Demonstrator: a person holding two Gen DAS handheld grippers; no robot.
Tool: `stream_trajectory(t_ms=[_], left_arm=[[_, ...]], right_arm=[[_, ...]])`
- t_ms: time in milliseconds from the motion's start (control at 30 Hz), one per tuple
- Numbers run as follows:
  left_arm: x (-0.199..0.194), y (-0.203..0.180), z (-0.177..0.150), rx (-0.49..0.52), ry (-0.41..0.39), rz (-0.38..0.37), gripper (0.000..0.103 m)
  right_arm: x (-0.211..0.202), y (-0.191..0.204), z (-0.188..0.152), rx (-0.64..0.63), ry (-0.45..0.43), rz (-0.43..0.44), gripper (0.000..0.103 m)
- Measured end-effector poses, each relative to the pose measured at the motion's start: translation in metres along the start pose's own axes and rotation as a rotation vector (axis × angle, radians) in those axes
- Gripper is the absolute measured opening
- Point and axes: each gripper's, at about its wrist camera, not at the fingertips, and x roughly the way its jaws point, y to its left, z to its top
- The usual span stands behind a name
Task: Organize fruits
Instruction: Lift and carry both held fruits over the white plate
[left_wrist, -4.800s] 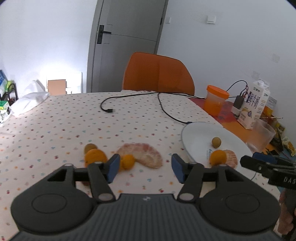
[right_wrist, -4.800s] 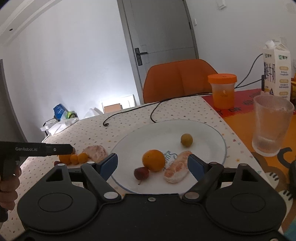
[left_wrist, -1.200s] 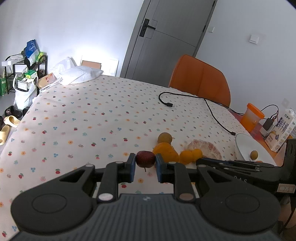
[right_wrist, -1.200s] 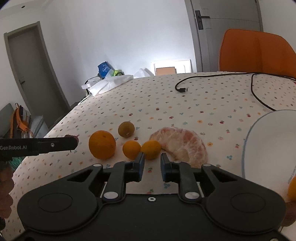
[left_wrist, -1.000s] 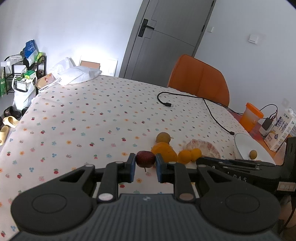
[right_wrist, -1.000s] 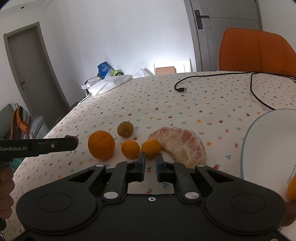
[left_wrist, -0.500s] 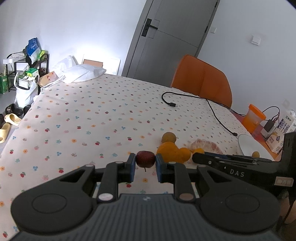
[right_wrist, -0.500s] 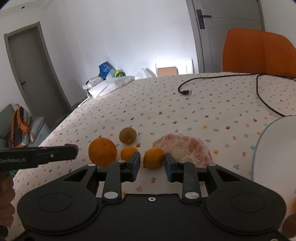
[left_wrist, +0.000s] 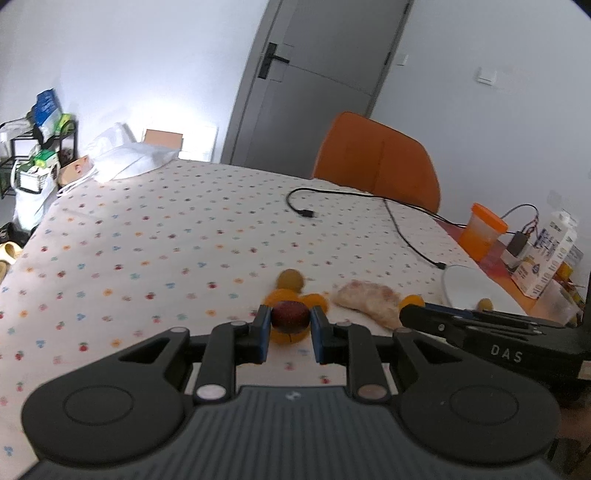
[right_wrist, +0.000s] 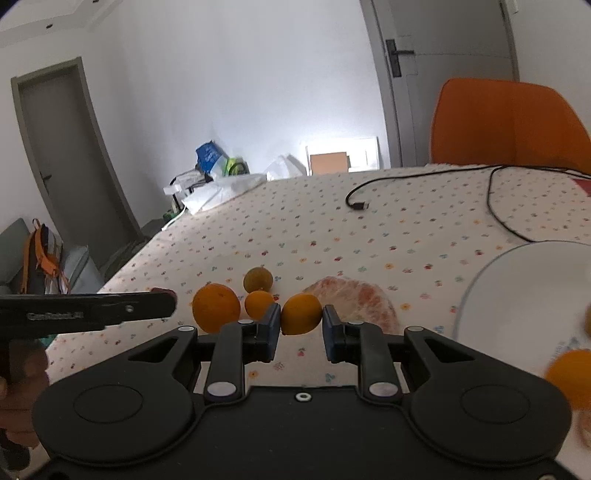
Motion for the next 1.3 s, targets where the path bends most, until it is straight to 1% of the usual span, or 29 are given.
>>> stream_trajectory(t_ms=[433, 800, 1300], left_arm=[[-0.001, -0.050, -0.004, 0.078, -0.001, -0.070, 0.021], [0.003, -0.090, -0.008, 0.143, 0.001, -0.126, 0.021], [0.016, -0.136, -0.013, 0.213, 0.018, -0.176, 0.021]], right_arm=[[-0.053, -0.024, -0.009, 0.042, -0.075, -0.063, 0.023], [-0.091, -0.050, -0.021, 0.092, -0.129, -0.139, 0.023], [-0.130, -0.087, -0.042, 0.150, -0.163, -0.227, 0.023]])
